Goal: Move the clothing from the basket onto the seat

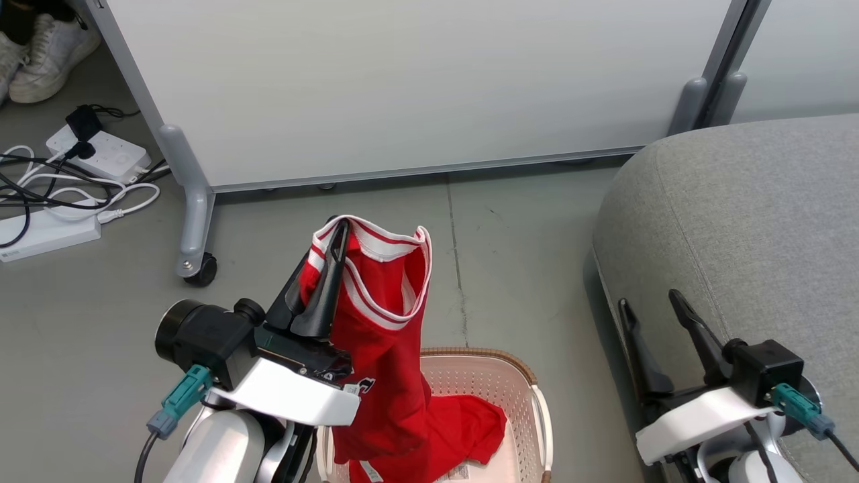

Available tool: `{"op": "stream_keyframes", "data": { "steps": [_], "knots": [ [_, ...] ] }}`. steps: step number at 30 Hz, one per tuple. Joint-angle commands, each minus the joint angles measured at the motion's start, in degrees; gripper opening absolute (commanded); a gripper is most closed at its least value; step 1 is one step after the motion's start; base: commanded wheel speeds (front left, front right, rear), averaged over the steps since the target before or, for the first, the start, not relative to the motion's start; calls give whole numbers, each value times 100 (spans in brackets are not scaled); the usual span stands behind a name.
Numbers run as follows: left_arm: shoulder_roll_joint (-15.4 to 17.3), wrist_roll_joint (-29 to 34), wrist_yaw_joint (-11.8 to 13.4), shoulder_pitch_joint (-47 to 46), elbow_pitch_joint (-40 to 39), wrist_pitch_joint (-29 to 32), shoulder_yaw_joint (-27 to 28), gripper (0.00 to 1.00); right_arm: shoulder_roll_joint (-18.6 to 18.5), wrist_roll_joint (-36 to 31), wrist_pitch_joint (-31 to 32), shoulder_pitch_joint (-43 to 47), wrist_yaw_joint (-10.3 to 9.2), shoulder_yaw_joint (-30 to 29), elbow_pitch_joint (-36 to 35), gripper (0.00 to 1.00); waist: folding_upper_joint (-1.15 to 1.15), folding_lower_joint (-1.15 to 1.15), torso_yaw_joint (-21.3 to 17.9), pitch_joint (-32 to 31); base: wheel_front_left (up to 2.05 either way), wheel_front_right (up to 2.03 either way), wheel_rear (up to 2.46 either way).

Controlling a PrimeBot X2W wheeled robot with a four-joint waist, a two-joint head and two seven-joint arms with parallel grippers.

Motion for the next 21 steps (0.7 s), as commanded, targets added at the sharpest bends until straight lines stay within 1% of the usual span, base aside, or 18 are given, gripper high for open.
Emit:
{"op": "stream_keyframes", "data": {
  "steps": [1, 6, 9, 12, 17, 18, 21],
  "knots": [
    [14, -28, 17, 16, -24, 6, -3, 0, -30, 44, 32, -60, 13, 68, -59, 100, 0, 0, 11, -1, 0, 0, 0],
    [4, -31, 1, -36, -25, -7, -55, 0, -30, 129, 87, -150, 13, 445, -158, 100, 0, 0, 56, -2, 0, 0, 0],
    [-10, -27, -21, -78, -6, -9, -105, 0, -29, 267, 142, -272, 13, 905, -240, 100, 0, 0, 100, 5, 0, 0, 0],
    [-25, -14, -46, -127, 21, -12, -167, 0, -30, 464, 208, -401, 13, 1501, -272, 100, 0, 0, 171, 17, 0, 0, 0],
    [-69, 1, -87, -210, 71, -39, -302, 0, -32, 796, 218, -745, 13, 2405, -123, 100, 0, 0, 319, 28, 0, 0, 0],
    [-69, 1, -87, -210, 71, -39, -302, 0, -32, 796, 218, -745, 13, 2405, -123, 100, 0, 0, 319, 28, 0, 0, 0],
    [-92, 22, -120, -214, 104, -56, -391, 0, -35, 985, 152, -992, 13, 2807, 75, 100, 0, 0, 407, 23, 0, 0, 0]
  ]
}}
